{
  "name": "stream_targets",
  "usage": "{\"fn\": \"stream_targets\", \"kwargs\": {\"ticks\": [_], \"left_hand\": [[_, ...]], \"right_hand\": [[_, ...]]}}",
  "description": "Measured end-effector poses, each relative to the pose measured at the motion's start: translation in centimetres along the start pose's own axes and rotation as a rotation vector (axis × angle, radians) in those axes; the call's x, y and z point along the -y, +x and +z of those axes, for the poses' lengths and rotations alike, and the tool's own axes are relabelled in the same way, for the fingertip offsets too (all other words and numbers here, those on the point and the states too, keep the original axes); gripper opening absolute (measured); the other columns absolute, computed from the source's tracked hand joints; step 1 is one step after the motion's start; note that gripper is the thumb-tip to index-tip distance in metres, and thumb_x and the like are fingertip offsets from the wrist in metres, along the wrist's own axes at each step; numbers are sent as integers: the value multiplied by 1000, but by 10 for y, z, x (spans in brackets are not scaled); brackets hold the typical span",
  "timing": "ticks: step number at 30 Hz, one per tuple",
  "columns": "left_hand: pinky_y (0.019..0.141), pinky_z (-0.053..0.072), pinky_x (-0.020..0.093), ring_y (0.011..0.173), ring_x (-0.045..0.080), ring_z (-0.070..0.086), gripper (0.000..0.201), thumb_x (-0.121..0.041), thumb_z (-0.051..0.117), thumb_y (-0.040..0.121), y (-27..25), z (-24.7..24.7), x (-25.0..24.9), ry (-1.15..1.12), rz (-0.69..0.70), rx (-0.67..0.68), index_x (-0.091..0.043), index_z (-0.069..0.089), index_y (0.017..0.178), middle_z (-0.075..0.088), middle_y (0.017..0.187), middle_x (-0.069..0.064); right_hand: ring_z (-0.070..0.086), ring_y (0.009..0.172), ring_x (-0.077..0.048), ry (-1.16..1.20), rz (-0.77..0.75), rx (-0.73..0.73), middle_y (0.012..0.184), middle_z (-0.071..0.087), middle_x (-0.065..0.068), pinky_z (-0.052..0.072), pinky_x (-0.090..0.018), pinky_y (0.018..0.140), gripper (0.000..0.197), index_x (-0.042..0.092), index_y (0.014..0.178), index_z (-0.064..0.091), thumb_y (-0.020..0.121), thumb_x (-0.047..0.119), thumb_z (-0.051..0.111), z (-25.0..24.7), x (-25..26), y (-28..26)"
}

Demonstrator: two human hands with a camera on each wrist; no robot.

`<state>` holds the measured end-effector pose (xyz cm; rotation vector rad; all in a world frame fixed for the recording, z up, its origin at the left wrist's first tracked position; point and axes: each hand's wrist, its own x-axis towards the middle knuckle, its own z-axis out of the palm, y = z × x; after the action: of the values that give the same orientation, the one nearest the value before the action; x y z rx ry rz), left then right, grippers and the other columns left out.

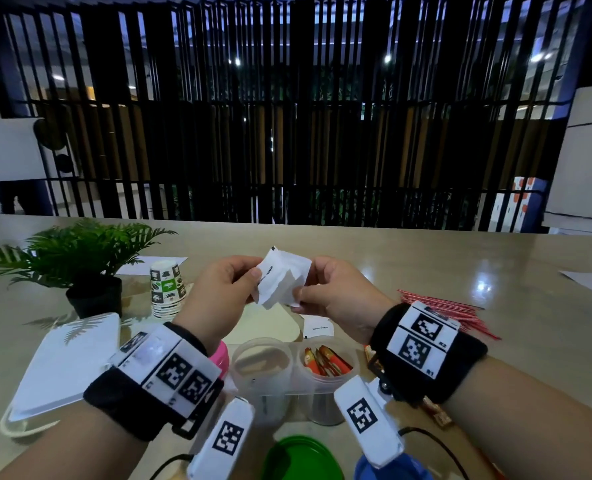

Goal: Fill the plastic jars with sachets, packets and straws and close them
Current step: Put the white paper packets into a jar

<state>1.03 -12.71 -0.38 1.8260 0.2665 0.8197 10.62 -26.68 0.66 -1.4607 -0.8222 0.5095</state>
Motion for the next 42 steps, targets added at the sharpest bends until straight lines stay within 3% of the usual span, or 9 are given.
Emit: {"fn": "stream_targets", "kwargs": {"ticks": [3, 9, 16, 18, 22, 26, 31, 36, 42], "left_hand": [[74, 54, 25, 72, 11, 63, 27, -6, 46, 100, 2, 4, 5, 58, 10, -9, -15, 70, 107, 73, 80, 0], [76, 56, 36, 82, 22, 63, 24, -8, 44, 101, 1, 13, 10, 69, -22, -15, -14, 67, 106, 70, 90, 5], [58, 39, 14, 69, 7, 53, 26, -2, 44, 98, -2, 5, 11, 370, 241, -3, -11, 68, 93, 60, 75, 3], [58, 38, 12, 70, 4, 54, 28, -1, 47, 95, -4, 5, 15, 430, 291, 18, -18, 67, 85, 58, 71, 2], [71, 36, 1, 76, -7, 53, 13, -12, 56, 96, -7, 3, 19, 433, 235, 15, -23, 62, 100, 51, 104, 1], [61, 40, 11, 72, 1, 58, 19, -19, 70, 87, -7, -10, 22, 591, 202, 189, -27, 55, 95, 59, 88, -11], [79, 49, 34, 88, 14, 61, 30, -33, 76, 79, -11, -16, 25, 814, 170, 287, -19, 62, 101, 67, 94, -5], [66, 40, 29, 87, 16, 61, 21, -37, 70, 84, -16, -10, 26, 923, 196, 333, -25, 58, 95, 67, 95, -5], [65, 37, 26, 93, 19, 63, 17, -36, 64, 86, -12, -4, 34, 1114, 209, 363, -26, 64, 99, 70, 98, -2]], "right_hand": [[64, 81, -20, 39, -20, -53, 91, 61, -13, 59, -23, 69, 22, 1, 99, 56, 85, -16, 56, 7, -2, -1], [62, 77, -23, 49, -12, -60, 88, 59, -17, 58, -25, 70, 24, 6, 84, 50, 82, -15, 59, 23, -6, -3], [62, 82, -22, 68, 142, 144, 94, 65, -12, 50, -28, 75, 21, 10, 107, 50, 89, 0, 58, 14, 7, -8], [63, 73, -17, -31, 142, 179, 92, 65, -9, 53, -28, 71, 16, 12, 106, 52, 92, 15, 61, 16, 8, -9], [59, 63, -14, -280, 58, 117, 85, 61, -12, 53, -24, 62, 12, 7, 106, 54, 94, 4, 53, 20, -2, 0], [58, 67, -18, -547, 7, 138, 81, 60, -10, 51, -33, 64, 9, 7, 95, 59, 87, 6, 63, 21, -13, 9], [61, 81, -25, -969, -92, 199, 86, 61, -7, 52, -37, 73, 11, 12, 86, 60, 81, 15, 70, 30, -19, 11], [53, 78, -21, -1098, -127, 222, 81, 55, -1, 45, -33, 69, 35, 26, 65, 40, 81, 10, 66, 32, -23, 13], [59, 92, -21, -1103, -112, 277, 101, 66, -4, 48, -32, 80, 12, 15, 96, 62, 87, 23, 65, 24, -22, 7]]}}
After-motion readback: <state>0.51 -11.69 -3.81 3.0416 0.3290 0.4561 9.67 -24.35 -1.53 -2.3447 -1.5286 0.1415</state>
